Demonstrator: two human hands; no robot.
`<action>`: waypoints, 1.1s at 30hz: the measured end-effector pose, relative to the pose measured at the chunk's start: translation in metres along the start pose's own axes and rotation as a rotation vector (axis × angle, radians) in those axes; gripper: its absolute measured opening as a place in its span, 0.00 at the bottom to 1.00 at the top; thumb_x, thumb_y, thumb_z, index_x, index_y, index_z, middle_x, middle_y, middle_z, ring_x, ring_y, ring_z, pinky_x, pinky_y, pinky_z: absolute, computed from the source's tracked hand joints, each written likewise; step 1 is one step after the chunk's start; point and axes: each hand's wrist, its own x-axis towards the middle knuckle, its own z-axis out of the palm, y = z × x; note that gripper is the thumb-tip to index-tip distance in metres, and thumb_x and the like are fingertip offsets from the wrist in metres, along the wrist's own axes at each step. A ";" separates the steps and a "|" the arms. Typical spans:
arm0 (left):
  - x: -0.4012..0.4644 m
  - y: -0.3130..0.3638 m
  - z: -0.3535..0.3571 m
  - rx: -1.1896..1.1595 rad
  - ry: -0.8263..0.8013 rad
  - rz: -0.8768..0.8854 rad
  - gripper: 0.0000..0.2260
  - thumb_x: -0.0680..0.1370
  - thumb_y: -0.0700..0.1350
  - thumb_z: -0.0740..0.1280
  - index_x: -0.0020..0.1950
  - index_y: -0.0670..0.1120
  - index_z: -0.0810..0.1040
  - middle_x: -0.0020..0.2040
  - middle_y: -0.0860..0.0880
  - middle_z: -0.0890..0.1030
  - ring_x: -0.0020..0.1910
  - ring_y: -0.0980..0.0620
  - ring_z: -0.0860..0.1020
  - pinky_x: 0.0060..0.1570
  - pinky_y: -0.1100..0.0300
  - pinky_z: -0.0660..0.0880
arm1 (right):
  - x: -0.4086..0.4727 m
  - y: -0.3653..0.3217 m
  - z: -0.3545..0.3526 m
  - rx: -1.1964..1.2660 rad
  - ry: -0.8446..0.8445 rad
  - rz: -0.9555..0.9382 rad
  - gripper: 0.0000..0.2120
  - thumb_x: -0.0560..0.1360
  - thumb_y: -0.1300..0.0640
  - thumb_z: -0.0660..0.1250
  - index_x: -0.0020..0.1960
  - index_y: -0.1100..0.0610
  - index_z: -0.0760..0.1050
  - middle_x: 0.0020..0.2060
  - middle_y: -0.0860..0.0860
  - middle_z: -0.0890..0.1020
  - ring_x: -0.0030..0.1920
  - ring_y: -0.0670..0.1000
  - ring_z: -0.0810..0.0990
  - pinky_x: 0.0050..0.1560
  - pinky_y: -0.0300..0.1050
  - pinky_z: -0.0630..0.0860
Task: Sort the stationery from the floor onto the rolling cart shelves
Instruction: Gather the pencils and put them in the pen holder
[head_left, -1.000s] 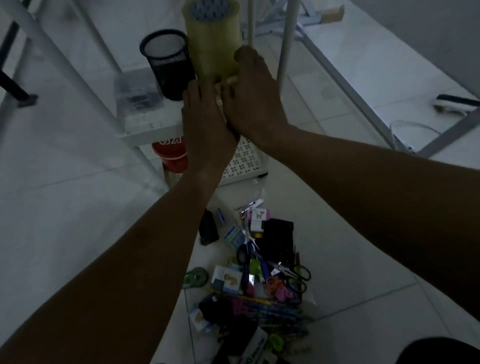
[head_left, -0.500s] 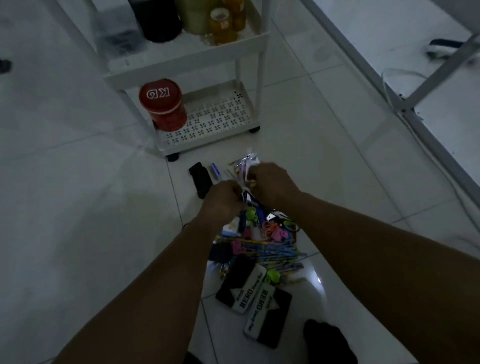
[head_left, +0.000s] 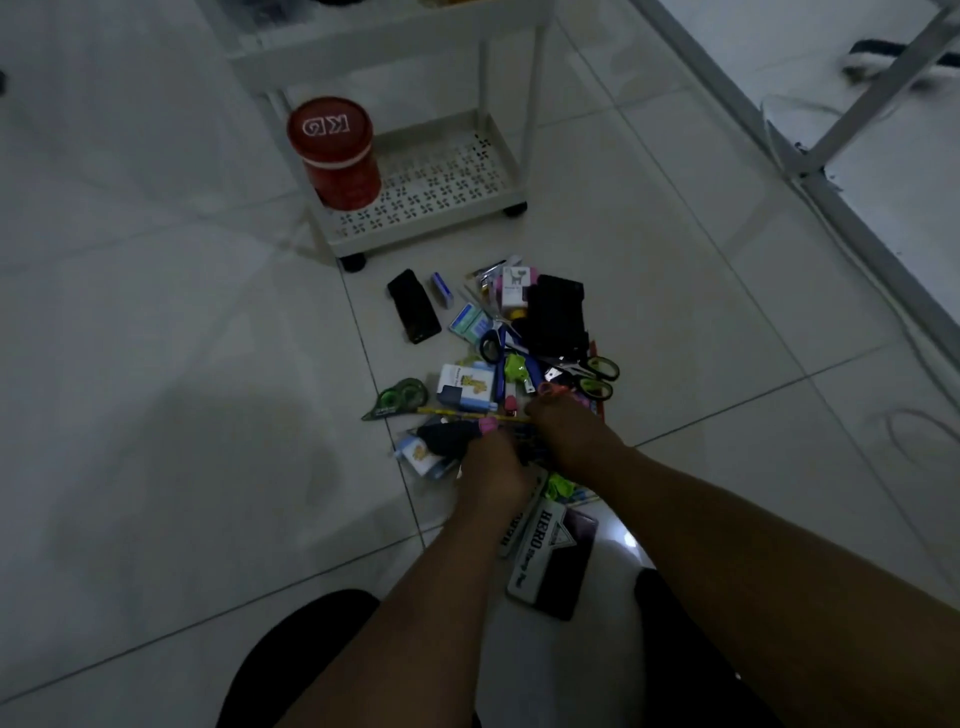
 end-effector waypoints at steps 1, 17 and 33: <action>-0.004 -0.003 0.006 -0.019 -0.001 0.005 0.05 0.74 0.36 0.65 0.47 0.38 0.79 0.46 0.39 0.81 0.46 0.40 0.80 0.39 0.57 0.71 | -0.001 -0.003 0.005 -0.015 -0.010 0.003 0.19 0.75 0.60 0.67 0.64 0.61 0.70 0.61 0.59 0.74 0.61 0.59 0.73 0.58 0.50 0.73; -0.005 -0.011 0.018 -0.135 0.078 0.015 0.06 0.72 0.33 0.65 0.36 0.33 0.74 0.40 0.32 0.78 0.41 0.35 0.77 0.32 0.51 0.65 | 0.015 0.001 0.018 -0.135 -0.169 -0.041 0.32 0.77 0.55 0.65 0.76 0.57 0.55 0.69 0.58 0.69 0.70 0.60 0.64 0.68 0.61 0.60; 0.013 -0.003 0.009 -1.044 -0.079 -0.545 0.11 0.78 0.40 0.65 0.58 0.37 0.77 0.51 0.36 0.82 0.47 0.39 0.82 0.43 0.51 0.82 | 0.026 0.018 0.003 0.133 -0.318 -0.092 0.22 0.78 0.52 0.64 0.67 0.60 0.64 0.62 0.60 0.74 0.57 0.58 0.75 0.54 0.49 0.74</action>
